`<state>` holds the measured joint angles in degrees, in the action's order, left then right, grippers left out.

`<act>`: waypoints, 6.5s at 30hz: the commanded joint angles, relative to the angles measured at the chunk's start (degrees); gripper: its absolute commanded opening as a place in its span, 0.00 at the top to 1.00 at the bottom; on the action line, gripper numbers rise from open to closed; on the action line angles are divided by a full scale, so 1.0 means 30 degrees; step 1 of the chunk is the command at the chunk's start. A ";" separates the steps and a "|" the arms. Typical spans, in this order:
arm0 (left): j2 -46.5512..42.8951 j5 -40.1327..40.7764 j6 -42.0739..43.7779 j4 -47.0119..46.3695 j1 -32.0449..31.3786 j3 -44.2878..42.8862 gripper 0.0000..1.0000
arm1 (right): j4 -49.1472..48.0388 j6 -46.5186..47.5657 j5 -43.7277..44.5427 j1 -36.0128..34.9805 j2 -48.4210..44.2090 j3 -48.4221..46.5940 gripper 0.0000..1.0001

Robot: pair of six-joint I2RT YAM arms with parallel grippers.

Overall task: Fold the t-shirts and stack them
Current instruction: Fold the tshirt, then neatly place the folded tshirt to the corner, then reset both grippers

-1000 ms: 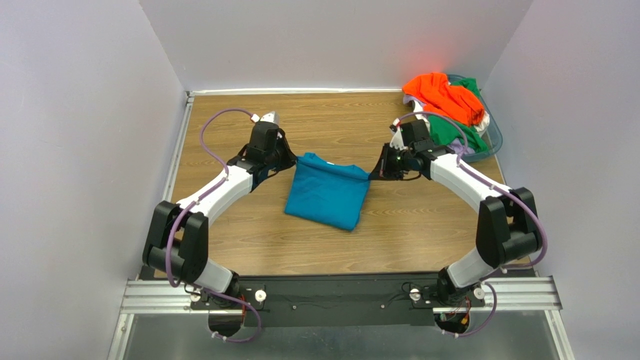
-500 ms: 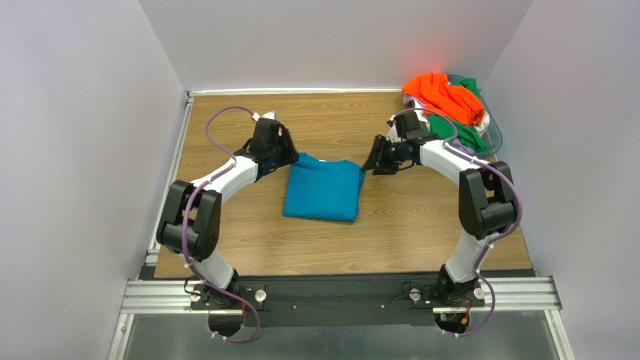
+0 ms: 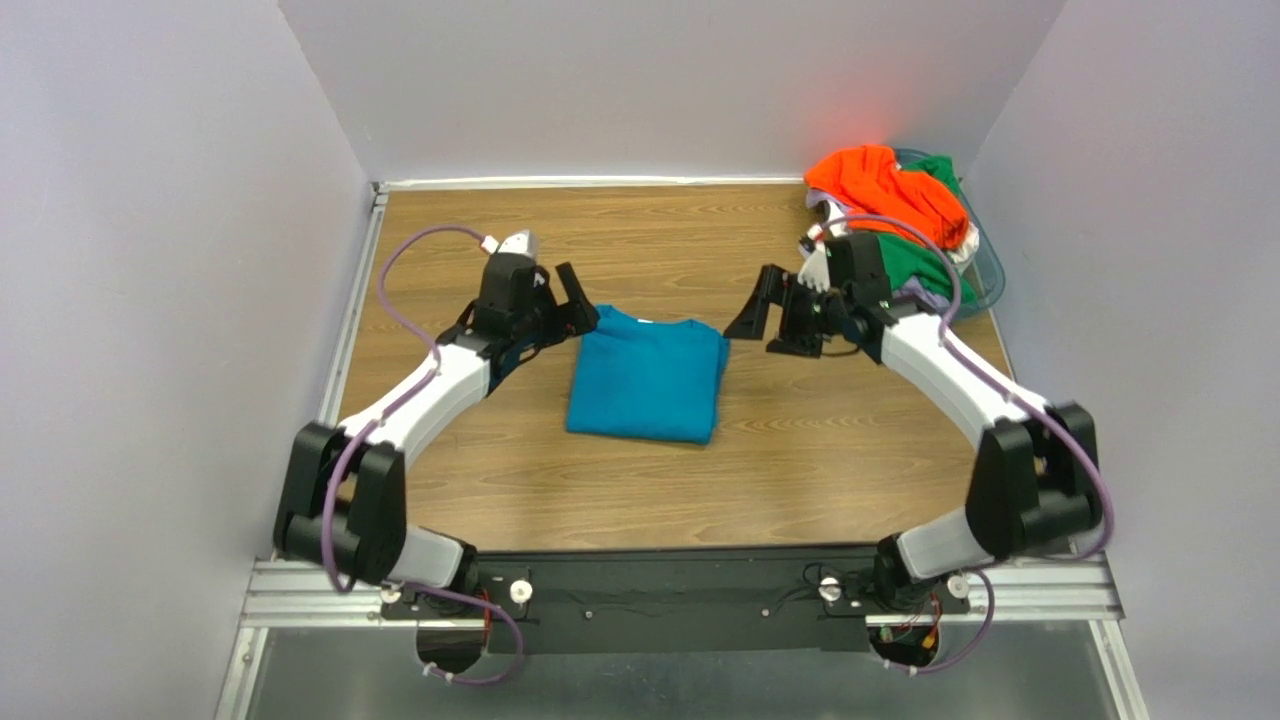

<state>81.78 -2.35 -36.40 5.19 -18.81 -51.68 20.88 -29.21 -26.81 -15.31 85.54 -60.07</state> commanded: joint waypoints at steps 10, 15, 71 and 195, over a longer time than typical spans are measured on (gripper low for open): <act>-0.5227 -0.1000 -0.0842 0.0379 0.0000 0.4244 0.02 | 0.0158 -0.0368 0.1436 0.0006 -0.7827 0.6485 0.00; -0.6543 -0.1472 -0.1196 0.0407 0.0000 0.5565 0.02 | -0.0895 -0.0897 0.1758 -0.0023 -0.8356 0.7396 0.00; 0.1565 -0.2878 0.0356 -0.3429 -0.0264 0.4512 0.40 | -0.4061 -0.3739 0.6006 -0.5150 -0.0798 0.4292 0.02; -0.9331 0.6232 -0.1868 0.1729 -0.4654 0.1346 0.02 | 0.1095 -0.0604 1.2687 -0.0902 -1.1399 0.7307 0.00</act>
<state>52.86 17.19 -38.79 11.88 -27.59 -49.25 21.37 -28.47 7.90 -18.31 53.63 -40.73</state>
